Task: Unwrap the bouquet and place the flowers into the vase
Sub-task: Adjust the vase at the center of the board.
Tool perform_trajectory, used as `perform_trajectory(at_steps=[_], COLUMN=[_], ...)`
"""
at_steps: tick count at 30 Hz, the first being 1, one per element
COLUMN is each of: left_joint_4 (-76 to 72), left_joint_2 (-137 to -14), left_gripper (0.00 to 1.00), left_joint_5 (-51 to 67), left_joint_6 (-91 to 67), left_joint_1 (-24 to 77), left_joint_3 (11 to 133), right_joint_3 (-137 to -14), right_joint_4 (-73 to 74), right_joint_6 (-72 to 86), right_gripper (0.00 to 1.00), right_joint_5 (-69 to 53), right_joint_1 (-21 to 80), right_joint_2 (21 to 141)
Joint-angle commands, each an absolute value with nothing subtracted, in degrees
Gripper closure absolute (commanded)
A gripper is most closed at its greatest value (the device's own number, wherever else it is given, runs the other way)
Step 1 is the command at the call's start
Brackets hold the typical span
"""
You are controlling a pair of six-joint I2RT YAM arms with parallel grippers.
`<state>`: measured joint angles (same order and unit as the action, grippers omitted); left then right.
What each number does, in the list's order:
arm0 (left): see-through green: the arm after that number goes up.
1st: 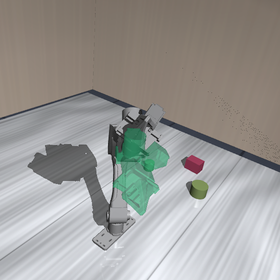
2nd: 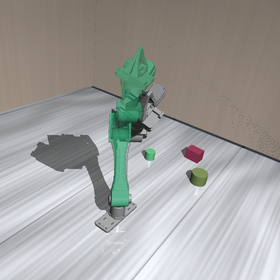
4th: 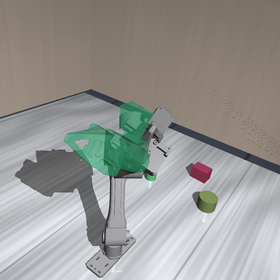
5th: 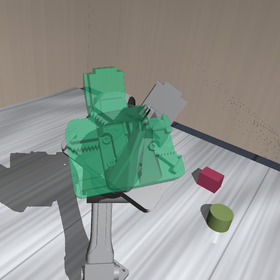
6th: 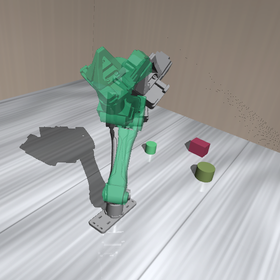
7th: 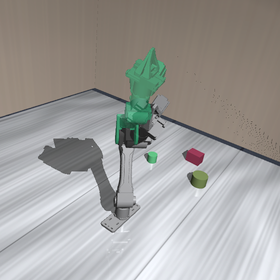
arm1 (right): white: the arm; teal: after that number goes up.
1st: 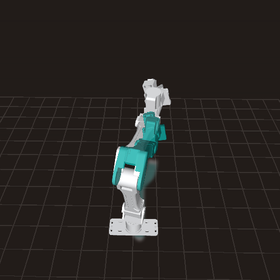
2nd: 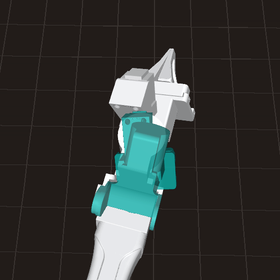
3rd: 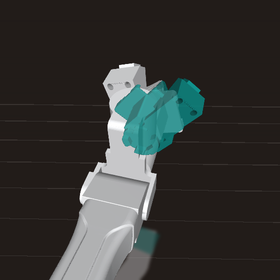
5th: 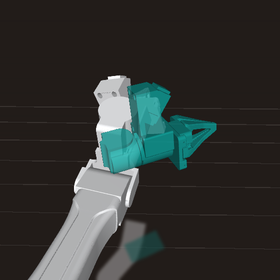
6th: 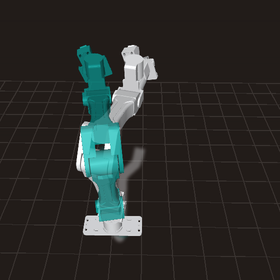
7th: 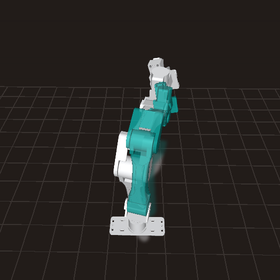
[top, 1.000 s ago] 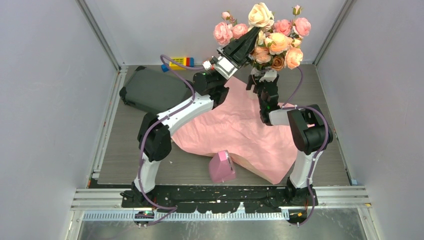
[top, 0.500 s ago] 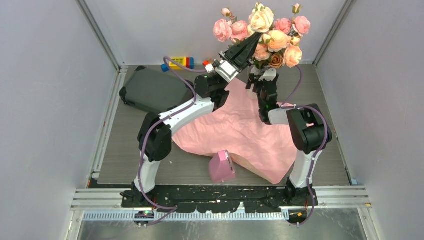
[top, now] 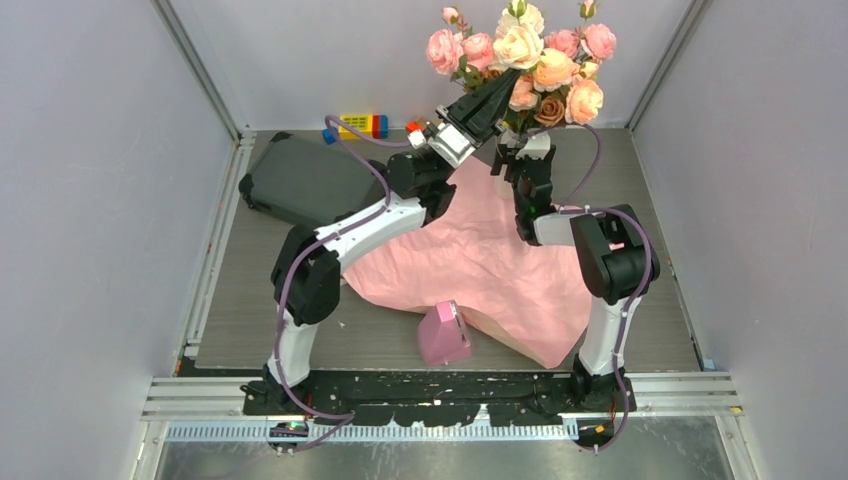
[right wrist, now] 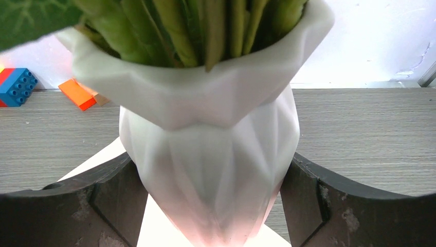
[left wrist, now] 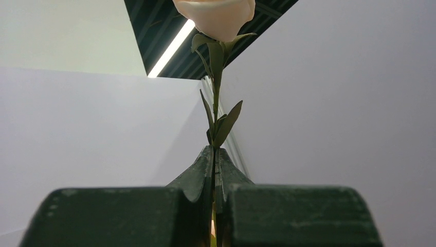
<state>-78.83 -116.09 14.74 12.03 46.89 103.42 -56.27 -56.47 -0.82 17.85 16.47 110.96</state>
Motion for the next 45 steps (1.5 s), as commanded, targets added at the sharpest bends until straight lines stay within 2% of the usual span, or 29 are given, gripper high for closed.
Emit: perform_trajectory(at_steps=[1,25,30,39,45], left_joint_4=[-82.0,-82.0,-82.0,-82.0,-82.0], left_joint_2=[-111.87,-108.4,-108.02,-108.11,-107.49], left_gripper=[1.0,1.0,1.0,1.0,1.0], left_joint_5=[14.24,14.7,14.77,14.56,14.41], left_joint_6=[12.94,14.23,14.59,14.59,14.83], left_joint_1=[46.67,46.75,46.76,46.85,47.02], left_joint_3=[102.52,98.6,98.13,97.96,97.35], right_joint_3=[-58.22,-59.98,-58.21,-55.22,-53.55], right_joint_4=[-54.54,-54.87,-57.18,-59.21,-61.52], right_joint_6=[-1.61,-0.44,-0.86,-1.23,-1.44], right_gripper=[0.62,0.59,0.65,0.67,0.61], right_joint_5=[19.39,19.37,17.91,17.24,16.47], right_joint_1=[16.9,14.52,14.5,14.59,14.81], right_joint_2=[113.11,116.73,116.25,115.07,114.38])
